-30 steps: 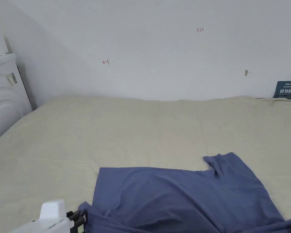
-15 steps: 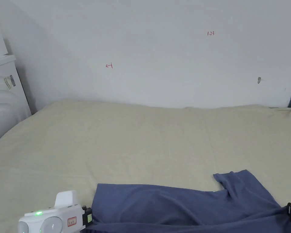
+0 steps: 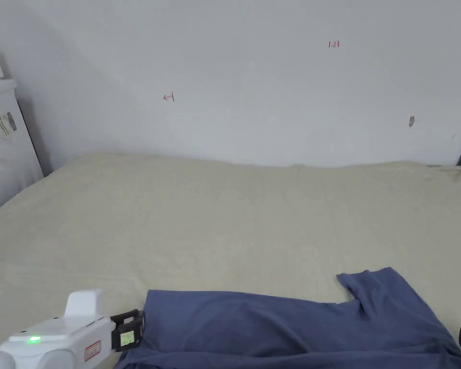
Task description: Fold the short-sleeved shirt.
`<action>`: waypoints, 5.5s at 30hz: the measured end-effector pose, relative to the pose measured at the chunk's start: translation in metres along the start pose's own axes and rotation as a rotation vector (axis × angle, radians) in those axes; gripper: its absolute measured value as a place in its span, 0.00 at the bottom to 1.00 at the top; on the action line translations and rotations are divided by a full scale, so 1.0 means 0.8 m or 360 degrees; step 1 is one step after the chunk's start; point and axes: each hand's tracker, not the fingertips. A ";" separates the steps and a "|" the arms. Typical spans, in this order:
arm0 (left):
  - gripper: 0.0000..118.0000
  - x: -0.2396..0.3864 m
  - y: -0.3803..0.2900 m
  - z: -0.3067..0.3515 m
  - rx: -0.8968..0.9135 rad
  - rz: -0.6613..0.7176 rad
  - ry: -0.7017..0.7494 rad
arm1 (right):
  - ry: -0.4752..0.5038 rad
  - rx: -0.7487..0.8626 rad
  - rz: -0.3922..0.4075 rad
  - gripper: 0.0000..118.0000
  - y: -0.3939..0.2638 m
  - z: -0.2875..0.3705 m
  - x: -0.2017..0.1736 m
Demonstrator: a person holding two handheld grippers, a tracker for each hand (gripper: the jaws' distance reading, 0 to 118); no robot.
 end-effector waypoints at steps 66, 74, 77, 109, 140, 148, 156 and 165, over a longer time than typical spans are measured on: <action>0.51 0.057 -0.133 -0.023 -0.0239 -0.0135 -0.0025 | 0.0395 0.0049 0.0048 0.00 -0.125 0.233 -0.075; 0.12 0.073 -0.132 -0.030 -0.0309 -0.0192 -0.0002 | 0.0197 -0.0051 0.0115 0.36 -0.135 0.198 -0.055; 0.11 0.063 -0.128 -0.030 -0.0317 -0.0120 -0.0028 | 0.0076 -0.0069 0.0016 0.94 -0.141 0.150 -0.028; 0.08 -0.037 -0.167 0.180 -0.0291 0.0181 -0.0294 | 0.0276 -0.0413 -0.0206 0.04 -0.156 0.171 0.016; 0.57 0.076 -0.038 0.327 0.0551 -0.0141 -0.0231 | 0.0383 0.0465 0.0316 0.73 -0.058 0.311 -0.130; 0.00 0.076 -0.080 0.326 0.0479 -0.0216 -0.0184 | 0.0458 0.0424 0.0303 0.01 -0.093 0.311 -0.138; 0.00 0.058 -0.090 0.319 0.0407 -0.0162 -0.0146 | 0.0472 0.0404 0.0320 0.00 -0.097 0.308 -0.141; 0.00 0.023 -0.079 0.240 0.0128 -0.0172 -0.0058 | 0.0548 0.0289 0.0211 0.00 -0.112 0.297 -0.138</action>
